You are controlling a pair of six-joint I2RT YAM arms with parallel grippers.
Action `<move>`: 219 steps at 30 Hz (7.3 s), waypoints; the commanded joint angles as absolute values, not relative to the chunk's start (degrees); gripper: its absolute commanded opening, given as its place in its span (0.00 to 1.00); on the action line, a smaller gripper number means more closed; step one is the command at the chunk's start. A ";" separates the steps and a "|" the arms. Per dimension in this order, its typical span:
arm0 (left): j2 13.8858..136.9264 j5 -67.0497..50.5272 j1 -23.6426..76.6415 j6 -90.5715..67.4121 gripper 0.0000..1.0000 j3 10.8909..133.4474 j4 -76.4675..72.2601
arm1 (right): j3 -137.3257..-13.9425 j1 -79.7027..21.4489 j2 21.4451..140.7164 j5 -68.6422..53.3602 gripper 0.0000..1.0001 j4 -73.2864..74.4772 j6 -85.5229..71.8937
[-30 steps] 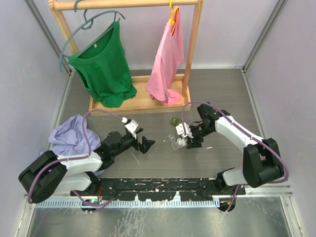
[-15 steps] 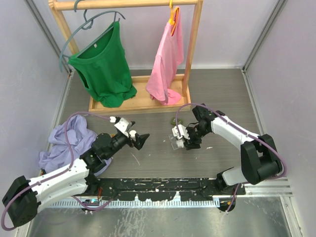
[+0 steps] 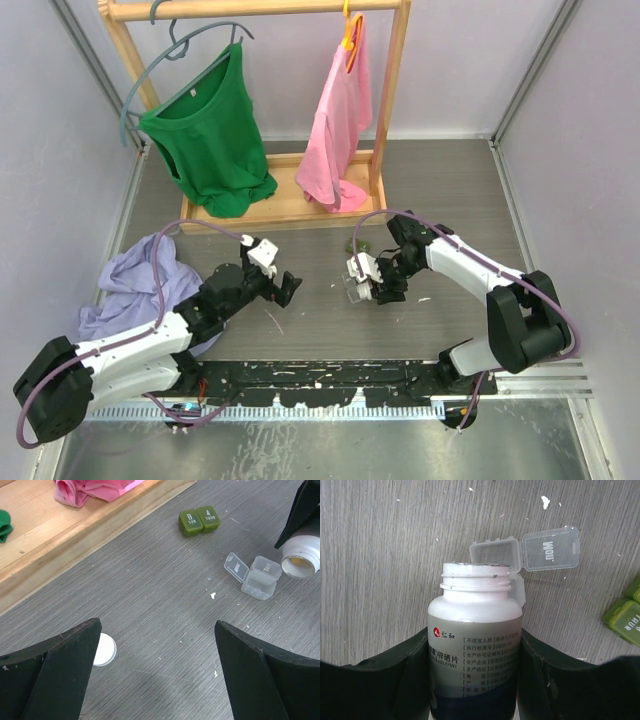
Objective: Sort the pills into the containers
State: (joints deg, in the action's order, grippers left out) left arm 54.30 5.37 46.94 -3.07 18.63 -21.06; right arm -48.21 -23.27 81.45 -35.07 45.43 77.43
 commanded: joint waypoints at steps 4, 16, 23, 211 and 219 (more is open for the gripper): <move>52.95 6.17 47.12 -1.81 0.98 21.20 -21.38 | -50.06 -23.87 80.75 -35.16 0.21 44.91 76.22; 53.50 6.08 47.13 -1.49 0.98 21.78 -20.55 | -50.52 -24.98 80.99 -32.30 0.21 44.37 74.89; 53.25 6.17 47.12 -1.49 0.98 21.61 -20.56 | -50.95 -26.65 81.66 -28.72 0.21 43.30 73.16; 54.62 5.51 47.17 -0.88 0.98 22.75 -19.63 | -54.85 -37.13 84.45 -13.53 0.19 46.31 63.63; 54.59 5.48 47.15 -0.88 0.98 22.66 -19.70 | -54.22 -36.00 86.07 -8.54 0.18 45.70 62.41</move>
State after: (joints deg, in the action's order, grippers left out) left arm 55.18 5.37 46.94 -1.89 20.56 -18.09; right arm -53.12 -36.36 86.19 -10.85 46.52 63.59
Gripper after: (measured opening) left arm 0.983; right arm 0.588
